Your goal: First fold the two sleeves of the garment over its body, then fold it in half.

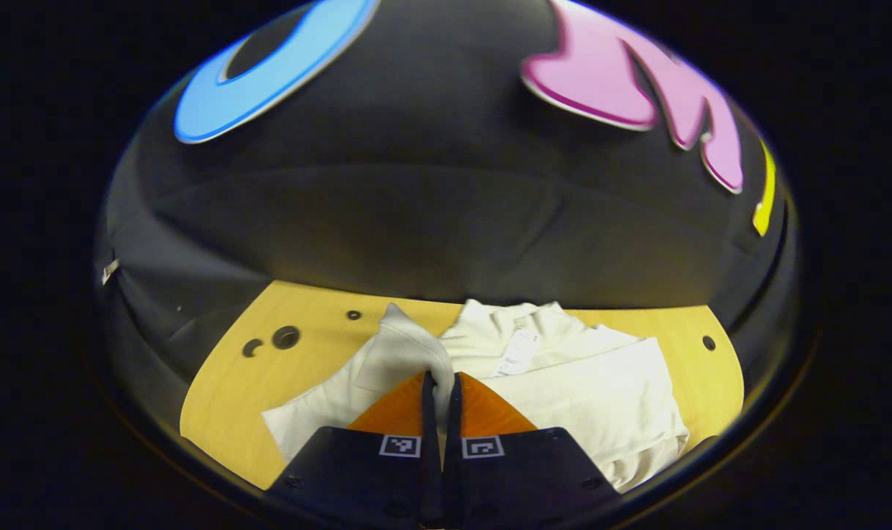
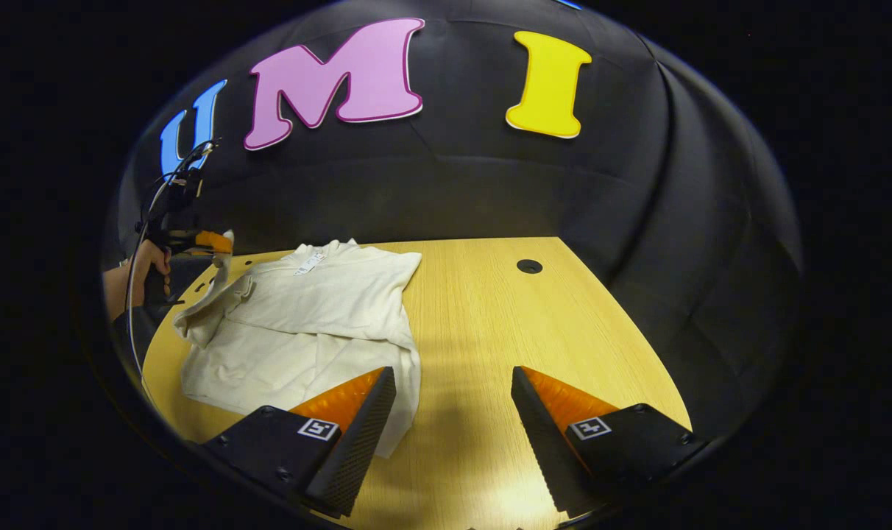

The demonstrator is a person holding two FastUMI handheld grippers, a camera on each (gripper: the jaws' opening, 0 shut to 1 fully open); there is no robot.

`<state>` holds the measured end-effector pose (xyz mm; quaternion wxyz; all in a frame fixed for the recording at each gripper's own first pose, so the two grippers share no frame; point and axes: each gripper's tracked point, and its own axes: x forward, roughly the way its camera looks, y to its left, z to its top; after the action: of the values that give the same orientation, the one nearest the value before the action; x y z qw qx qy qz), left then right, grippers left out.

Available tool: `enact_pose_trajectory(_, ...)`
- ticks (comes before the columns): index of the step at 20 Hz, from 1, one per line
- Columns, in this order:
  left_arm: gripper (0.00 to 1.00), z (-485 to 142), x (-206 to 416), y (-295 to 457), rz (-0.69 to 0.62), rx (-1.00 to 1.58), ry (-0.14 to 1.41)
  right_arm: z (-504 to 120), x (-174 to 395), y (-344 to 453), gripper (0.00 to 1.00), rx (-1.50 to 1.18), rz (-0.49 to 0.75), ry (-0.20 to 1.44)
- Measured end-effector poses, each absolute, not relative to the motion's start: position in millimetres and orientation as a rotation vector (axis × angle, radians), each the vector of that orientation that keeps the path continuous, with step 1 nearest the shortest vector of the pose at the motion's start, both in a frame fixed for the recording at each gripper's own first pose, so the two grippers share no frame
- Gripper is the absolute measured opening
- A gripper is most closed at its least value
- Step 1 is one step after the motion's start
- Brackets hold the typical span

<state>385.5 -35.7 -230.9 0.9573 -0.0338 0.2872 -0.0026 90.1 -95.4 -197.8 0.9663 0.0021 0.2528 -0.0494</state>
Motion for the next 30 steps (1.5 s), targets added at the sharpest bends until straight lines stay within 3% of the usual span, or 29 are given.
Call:
enact_pose_trajectory(14, 0.06, -254.8, 394.3, -258.6, -0.38, -0.193, 0.65, -203.3, 94.3, -97.9, 0.98, 0.056, -0.124, 0.557)
enact_pose_trajectory(16, 0.06, -261.3, 394.9, -272.2, -0.38, -0.177, 0.648, -204.0, 92.7, -96.8, 0.97, 0.064, -0.119, 0.563)
enact_pose_trajectory(19, 0.14, -271.6, 384.7, -294.1, -0.431, -0.208, 0.682, -205.5, 92.4, -95.3, 0.97, 0.059, -0.111, 0.575)
enact_pose_trajectory(20, 0.34, -271.2, 376.1, -305.9, -0.474, -0.247, 0.704, -207.0, 92.1, -93.9, 0.97, 0.061, -0.103, 0.58)
enact_pose_trajectory(21, 0.27, -270.6, 370.6, -312.0, -0.488, -0.268, 0.719, -206.9, 91.4, -90.7, 0.97, 0.062, -0.089, 0.584)
enact_pose_trajectory(24, 0.68, -262.4, 357.9, -310.2, -0.52, -0.271, 0.705, -206.6, 89.7, -85.0, 0.99, 0.062, -0.059, 0.585)
enact_pose_trajectory(25, 0.67, -258.8, 352.3, -302.3, -0.519, -0.247, 0.691, -206.6, 90.3, -82.9, 0.99, 0.065, -0.053, 0.586)
enact_pose_trajectory(26, 0.77, -253.5, 346.1, -289.2, -0.507, -0.209, 0.672, -206.5, 89.3, -81.3, 0.99, 0.066, -0.047, 0.588)
enact_pose_trajectory(27, 0.95, -251.5, 340.7, -274.6, -0.489, -0.165, 0.654, -206.8, 88.9, -80.0, 0.99, 0.066, -0.044, 0.592)
enact_pose_trajectory(28, 0.88, -248.5, 334.7, -257.3, -0.467, -0.123, 0.639, -206.9, 88.2, -78.7, 0.99, 0.066, -0.038, 0.594)
enact_pose_trajectory(29, 0.98, -248.2, 325.3, -240.7, -0.449, -0.091, 0.637, -207.7, 88.0, -76.4, 0.99, 0.069, -0.032, 0.597)
enact_pose_trajectory(30, 0.98, -247.1, 314.2, -226.1, -0.437, -0.083, 0.641, -208.5, 85.9, -73.0, 0.99, 0.074, -0.022, 0.602)
